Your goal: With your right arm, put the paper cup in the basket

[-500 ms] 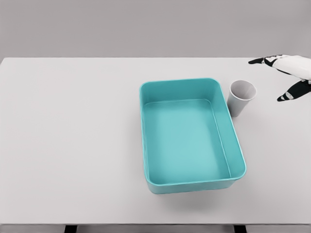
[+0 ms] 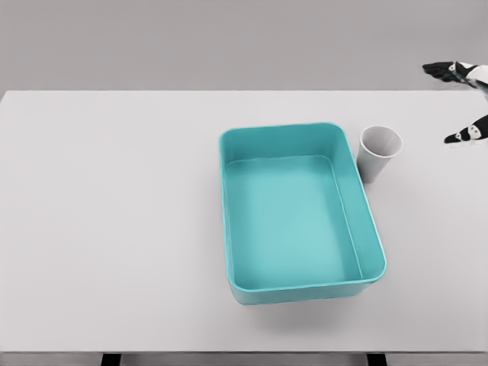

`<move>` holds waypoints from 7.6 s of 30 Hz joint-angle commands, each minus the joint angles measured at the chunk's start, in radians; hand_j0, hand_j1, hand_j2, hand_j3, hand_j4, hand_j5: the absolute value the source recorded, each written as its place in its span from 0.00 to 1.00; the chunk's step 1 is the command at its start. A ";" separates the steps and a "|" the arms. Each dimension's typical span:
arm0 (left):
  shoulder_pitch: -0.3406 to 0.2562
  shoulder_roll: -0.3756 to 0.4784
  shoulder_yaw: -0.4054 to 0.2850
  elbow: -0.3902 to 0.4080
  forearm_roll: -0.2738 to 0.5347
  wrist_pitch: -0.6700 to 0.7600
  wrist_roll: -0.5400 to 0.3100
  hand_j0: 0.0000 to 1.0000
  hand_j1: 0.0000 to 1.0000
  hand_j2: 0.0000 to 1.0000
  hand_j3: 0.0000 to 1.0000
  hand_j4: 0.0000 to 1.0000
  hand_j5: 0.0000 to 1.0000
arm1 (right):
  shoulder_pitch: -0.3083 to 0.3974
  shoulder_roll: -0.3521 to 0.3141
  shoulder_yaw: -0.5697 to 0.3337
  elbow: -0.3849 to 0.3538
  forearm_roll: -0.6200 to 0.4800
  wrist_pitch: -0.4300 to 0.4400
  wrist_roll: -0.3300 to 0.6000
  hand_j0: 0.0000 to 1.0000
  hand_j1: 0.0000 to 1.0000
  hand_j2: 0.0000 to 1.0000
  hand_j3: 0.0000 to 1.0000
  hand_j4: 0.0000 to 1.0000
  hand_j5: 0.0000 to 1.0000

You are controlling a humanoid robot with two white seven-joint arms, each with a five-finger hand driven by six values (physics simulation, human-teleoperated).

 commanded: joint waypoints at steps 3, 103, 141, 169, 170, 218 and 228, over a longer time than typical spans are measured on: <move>0.000 0.000 0.000 -0.001 0.000 0.000 -0.001 1.00 1.00 1.00 1.00 1.00 1.00 | 0.000 0.073 0.008 0.197 -0.124 -0.070 0.005 1.00 1.00 1.00 1.00 1.00 1.00; 0.002 0.000 0.000 -0.001 0.000 0.000 -0.001 1.00 1.00 1.00 1.00 1.00 1.00 | -0.015 0.330 0.097 0.370 -0.015 -0.138 0.005 0.81 0.81 0.81 0.81 0.81 0.81; 0.002 0.000 0.000 0.000 0.000 0.000 -0.001 1.00 1.00 1.00 1.00 1.00 1.00 | -0.023 0.311 -0.012 0.214 -0.022 -0.164 0.005 0.76 0.76 0.76 0.76 0.76 0.76; 0.000 0.000 0.000 -0.001 0.000 0.000 0.001 1.00 1.00 1.00 1.00 1.00 1.00 | -0.011 0.312 0.072 -0.201 0.024 -0.161 0.005 0.76 0.76 0.76 0.76 0.76 0.76; 0.002 0.000 0.000 0.000 0.000 0.000 -0.001 1.00 1.00 1.00 1.00 1.00 1.00 | -0.009 0.311 0.080 -0.207 0.031 -0.162 0.005 0.76 0.76 0.76 0.76 0.76 0.76; 0.000 0.000 0.000 -0.001 0.000 0.000 0.001 1.00 1.00 1.00 1.00 1.00 1.00 | 0.021 0.323 0.164 -0.282 0.479 -0.127 0.005 1.00 1.00 1.00 1.00 1.00 1.00; 0.000 0.000 0.000 0.000 0.000 0.000 0.001 1.00 1.00 1.00 1.00 1.00 1.00 | 0.178 0.271 -0.268 -0.286 -0.023 -0.173 0.005 1.00 1.00 1.00 1.00 1.00 1.00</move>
